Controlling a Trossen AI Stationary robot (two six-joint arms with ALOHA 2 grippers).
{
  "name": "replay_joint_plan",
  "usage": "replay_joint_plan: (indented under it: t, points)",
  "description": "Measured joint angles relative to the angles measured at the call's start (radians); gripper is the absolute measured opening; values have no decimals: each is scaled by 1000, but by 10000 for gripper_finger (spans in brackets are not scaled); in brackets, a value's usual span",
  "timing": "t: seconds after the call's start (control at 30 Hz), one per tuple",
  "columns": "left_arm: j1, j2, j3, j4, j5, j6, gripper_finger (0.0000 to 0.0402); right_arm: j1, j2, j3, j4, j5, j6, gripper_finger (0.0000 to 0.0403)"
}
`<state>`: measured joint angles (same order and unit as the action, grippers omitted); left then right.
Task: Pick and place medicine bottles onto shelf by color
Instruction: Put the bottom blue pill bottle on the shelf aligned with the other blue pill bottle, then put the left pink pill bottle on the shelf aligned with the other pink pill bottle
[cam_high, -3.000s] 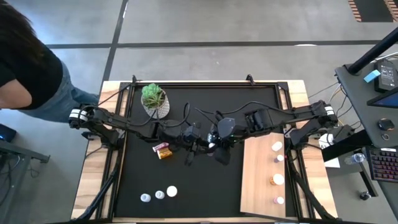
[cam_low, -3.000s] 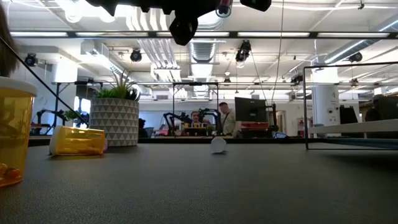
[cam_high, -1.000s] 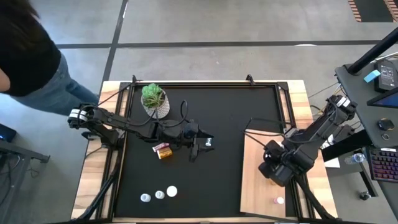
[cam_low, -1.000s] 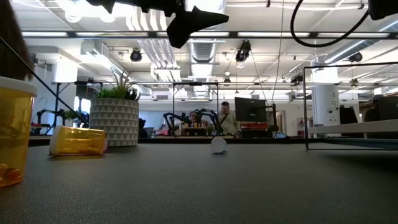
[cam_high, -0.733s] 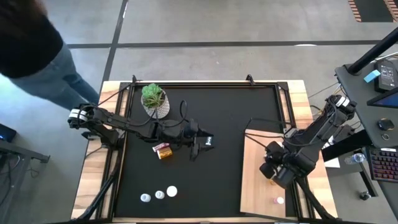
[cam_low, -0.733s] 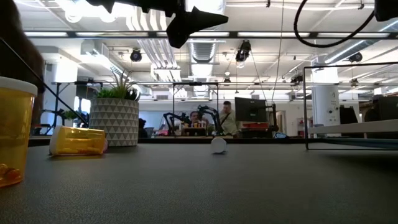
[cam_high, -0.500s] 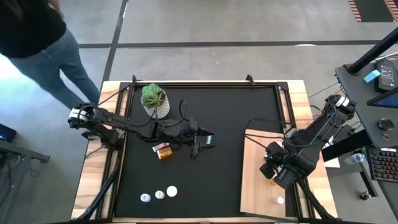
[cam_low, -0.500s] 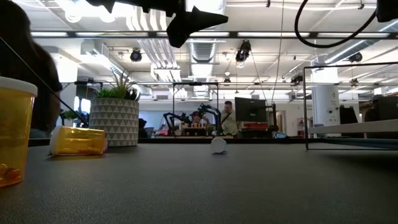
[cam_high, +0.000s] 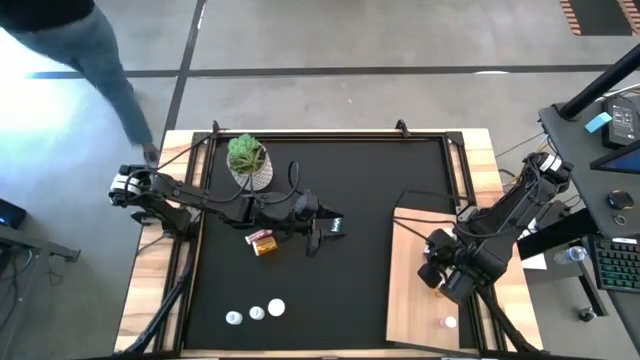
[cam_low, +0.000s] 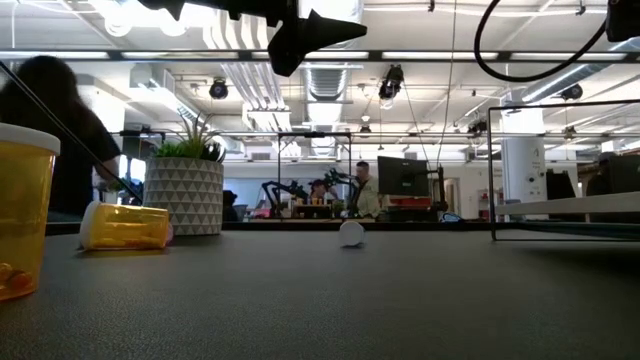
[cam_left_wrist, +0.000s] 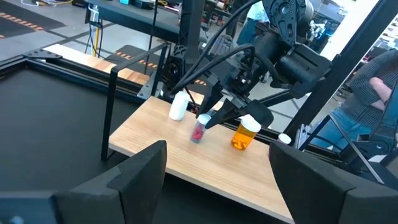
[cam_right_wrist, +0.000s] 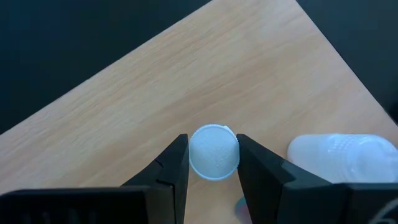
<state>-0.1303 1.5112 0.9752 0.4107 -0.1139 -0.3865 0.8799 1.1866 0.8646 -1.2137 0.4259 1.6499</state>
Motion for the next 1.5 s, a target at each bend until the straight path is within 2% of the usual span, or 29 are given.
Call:
replay_joint_plan:
  t: [0.4, 0.7, 0.93, 1.03, 1.17, 1.37, 1.5]
  points:
    - [0, 0, 0, 0, 0, 1, 267, 0, 0, 0, -1, -5, 6, 110]
    - [0, 0, 0, 0, 0, 1, 267, 0, -1, 28, -14, -23, 8, 175]
    - [0, -2, 0, -29, 1, -1, 267, -1, -17, 166, -138, -37, -12, 202]
    - [0, -10, -1, -122, 21, -70, 267, -1, -22, 240, -171, -29, -44, 202]
    - [-1, -21, -1, -313, 89, -217, 267, -1, -20, 322, -170, 35, -96, 199]
    - [-28, -36, 4, -729, 258, -315, 267, -3, -19, 411, -170, 108, -179, 194]
    - [-52, -48, 6, -996, 274, -316, 267, -3, -19, 454, -169, 173, -218, 194]
